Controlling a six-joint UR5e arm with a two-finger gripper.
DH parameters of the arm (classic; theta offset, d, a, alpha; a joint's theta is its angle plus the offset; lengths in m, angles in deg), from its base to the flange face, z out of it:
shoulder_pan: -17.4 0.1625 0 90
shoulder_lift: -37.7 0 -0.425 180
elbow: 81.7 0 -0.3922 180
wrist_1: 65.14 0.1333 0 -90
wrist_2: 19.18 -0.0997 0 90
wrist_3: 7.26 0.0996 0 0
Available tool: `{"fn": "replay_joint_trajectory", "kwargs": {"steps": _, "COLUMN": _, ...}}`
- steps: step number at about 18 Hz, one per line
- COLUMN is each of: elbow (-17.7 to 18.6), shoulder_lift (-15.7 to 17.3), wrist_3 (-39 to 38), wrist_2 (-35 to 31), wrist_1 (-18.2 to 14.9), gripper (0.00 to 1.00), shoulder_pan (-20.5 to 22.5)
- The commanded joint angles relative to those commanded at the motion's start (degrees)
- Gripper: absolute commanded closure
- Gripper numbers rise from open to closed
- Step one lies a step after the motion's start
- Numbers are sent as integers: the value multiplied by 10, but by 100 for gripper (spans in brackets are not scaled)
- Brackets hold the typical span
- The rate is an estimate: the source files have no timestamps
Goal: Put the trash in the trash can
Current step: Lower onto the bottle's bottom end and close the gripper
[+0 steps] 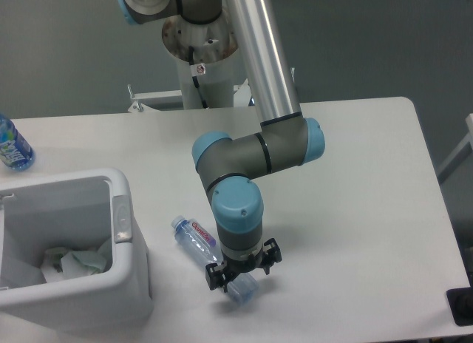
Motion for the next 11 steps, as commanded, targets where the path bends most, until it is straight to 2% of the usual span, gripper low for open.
{"fn": "replay_joint_trajectory", "kwargs": {"steps": 8, "elbow": -2, "shoulder_lift": -18, "wrist_3": -5, "wrist_2": -8, "wrist_1": 0, "gripper": 0, "shoulder_pan": -4}}
{"fn": "replay_joint_trajectory", "kwargs": {"steps": 9, "elbow": -1, "shoulder_lift": -18, "wrist_3": -5, "wrist_2": -8, "wrist_1": 0, "gripper": 1, "shoulder_pan": -4}}
{"fn": "replay_joint_trajectory", "kwargs": {"steps": 11, "elbow": 1, "shoulder_lift": -19, "wrist_3": -5, "wrist_2": -8, "wrist_1": 0, "gripper": 13, "shoulder_pan": -4}}
